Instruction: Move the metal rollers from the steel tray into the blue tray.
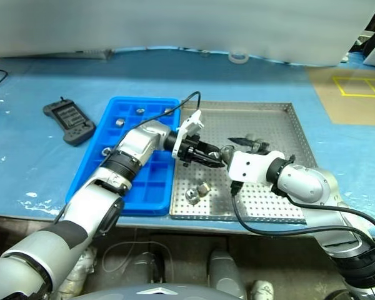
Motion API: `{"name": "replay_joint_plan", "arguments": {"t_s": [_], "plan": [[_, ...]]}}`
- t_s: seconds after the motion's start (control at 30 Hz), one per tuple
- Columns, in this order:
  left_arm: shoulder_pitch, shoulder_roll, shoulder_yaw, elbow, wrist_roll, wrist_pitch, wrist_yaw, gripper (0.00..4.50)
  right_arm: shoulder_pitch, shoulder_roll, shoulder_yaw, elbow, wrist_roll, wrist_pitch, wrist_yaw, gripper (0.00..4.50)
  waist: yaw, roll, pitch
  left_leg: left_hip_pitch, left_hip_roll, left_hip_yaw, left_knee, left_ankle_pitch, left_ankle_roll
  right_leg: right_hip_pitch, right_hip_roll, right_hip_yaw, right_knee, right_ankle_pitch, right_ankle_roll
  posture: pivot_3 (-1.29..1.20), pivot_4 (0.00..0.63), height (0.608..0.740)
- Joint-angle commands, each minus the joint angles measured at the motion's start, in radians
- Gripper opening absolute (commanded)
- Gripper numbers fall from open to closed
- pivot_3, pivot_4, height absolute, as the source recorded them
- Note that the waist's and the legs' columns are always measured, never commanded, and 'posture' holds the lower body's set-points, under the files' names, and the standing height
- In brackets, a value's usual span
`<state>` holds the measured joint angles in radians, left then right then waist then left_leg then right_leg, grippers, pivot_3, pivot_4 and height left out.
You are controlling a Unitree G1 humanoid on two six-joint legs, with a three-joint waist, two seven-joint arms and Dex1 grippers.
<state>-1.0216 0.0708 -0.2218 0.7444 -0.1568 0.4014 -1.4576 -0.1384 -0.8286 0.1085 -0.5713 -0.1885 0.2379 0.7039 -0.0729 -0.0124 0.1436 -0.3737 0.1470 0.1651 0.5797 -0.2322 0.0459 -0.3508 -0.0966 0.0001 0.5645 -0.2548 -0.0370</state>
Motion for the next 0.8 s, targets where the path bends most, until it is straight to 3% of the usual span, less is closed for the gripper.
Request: {"name": "replay_joint_plan", "arguments": {"t_s": [0.03,0.37,0.53,0.8], "plan": [[-0.021,-0.018,-0.007,0.001,-0.01,-0.003,0.003,1.7,-0.022,0.017,-0.019,-0.015,0.001,-0.048,-0.01,1.36,0.0,0.0,0.0,0.0,0.0,0.0,0.0,0.0,0.0,0.0,0.0,0.0,0.0,0.0,0.0,-0.45,0.15,0.74],[-0.025,-0.013,0.017,0.004,-0.021,-0.001,0.04,1.7,-0.033,0.018,-0.015,0.009,-0.014,-0.058,0.018,1.36,0.001,0.0,0.0,0.0,0.0,0.0,0.001,0.0,0.0,0.0,0.0,0.0,0.001,0.0,0.0,-0.43,0.15,0.74],[-0.015,0.004,0.039,-0.011,-0.029,0.001,0.081,1.7,0.012,0.067,-0.07,0.024,0.061,0.026,0.014,1.36,0.003,0.0,0.0,0.0,0.0,0.0,0.001,0.0,0.0,0.0,0.0,0.0,0.002,0.0,0.0,-0.41,0.15,0.74],[0.052,0.11,0.114,-0.193,-0.112,0.105,0.141,1.7,0.043,0.125,-0.162,-0.014,0.148,0.133,-0.014,1.36,-0.002,0.0,0.0,0.0,0.0,0.001,0.001,0.0,0.0,-0.002,-0.001,0.0,0.004,0.0,0.0,-0.45,0.15,0.74]]}}
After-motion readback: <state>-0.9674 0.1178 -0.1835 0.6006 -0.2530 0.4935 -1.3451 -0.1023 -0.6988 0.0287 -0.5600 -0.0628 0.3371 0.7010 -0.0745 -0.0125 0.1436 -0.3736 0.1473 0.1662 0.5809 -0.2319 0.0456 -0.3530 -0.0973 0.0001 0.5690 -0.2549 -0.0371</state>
